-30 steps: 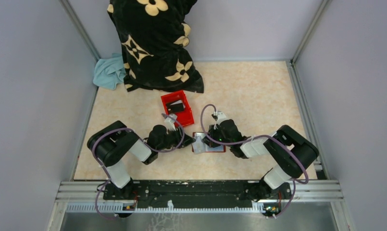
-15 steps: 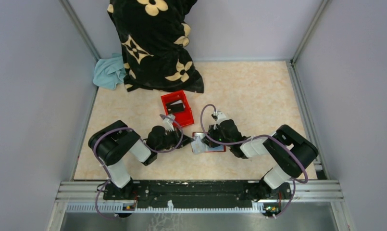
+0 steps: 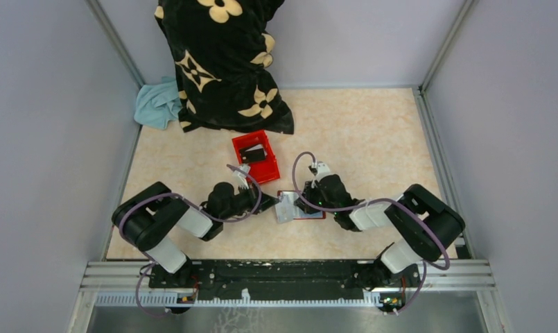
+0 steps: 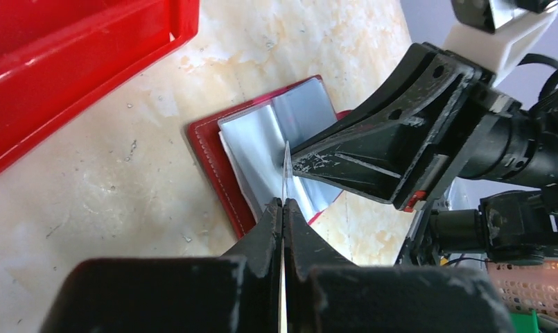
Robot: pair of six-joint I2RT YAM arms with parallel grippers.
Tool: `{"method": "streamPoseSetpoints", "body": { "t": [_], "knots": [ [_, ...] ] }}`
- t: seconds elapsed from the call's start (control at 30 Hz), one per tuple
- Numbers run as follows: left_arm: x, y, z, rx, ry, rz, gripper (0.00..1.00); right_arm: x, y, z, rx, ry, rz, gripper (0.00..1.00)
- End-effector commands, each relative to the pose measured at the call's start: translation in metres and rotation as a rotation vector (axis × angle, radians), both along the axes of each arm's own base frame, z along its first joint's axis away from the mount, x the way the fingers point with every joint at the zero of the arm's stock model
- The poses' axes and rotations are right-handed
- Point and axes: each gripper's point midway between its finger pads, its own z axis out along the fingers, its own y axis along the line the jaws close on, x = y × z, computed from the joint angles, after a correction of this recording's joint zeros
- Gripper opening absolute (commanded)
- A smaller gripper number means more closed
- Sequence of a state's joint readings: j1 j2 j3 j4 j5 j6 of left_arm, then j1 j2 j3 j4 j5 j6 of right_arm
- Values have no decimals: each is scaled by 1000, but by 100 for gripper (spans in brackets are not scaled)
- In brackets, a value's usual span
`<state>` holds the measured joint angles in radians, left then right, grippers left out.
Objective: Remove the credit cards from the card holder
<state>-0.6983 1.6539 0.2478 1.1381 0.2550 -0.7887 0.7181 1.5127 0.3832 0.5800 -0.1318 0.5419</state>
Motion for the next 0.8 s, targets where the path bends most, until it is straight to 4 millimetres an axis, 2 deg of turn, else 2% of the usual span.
{"method": "streamPoseSetpoints", "body": {
  "t": [0.0, 0.13, 0.2, 0.23, 0.3, 0.4, 0.6, 0.77],
  "knots": [
    [2, 12, 1, 41, -20, 29, 0, 1, -10, 13, 9, -74, -36, 0],
    [4, 18, 15, 21, -46, 56, 0, -4, -11, 43, 118, -179, -29, 0],
    [5, 20, 29, -6, -74, 70, 0, -9, -9, 59, 172, -226, 1, 3],
    [5, 21, 35, -17, -87, 75, 0, -13, -5, 68, 198, -244, 37, 8],
    [6, 23, 48, -39, -109, 92, 0, -26, 5, 87, 257, -275, 130, 26],
    [7, 26, 68, -72, -146, 107, 0, -42, 14, 113, 344, -307, 223, 42],
    [5, 28, 104, -171, -172, 128, 0, -69, 25, 151, 501, -336, 369, 48],
    [-1, 34, 122, -281, -177, 152, 0, -79, 27, 166, 588, -344, 406, 48]
  ]
}}
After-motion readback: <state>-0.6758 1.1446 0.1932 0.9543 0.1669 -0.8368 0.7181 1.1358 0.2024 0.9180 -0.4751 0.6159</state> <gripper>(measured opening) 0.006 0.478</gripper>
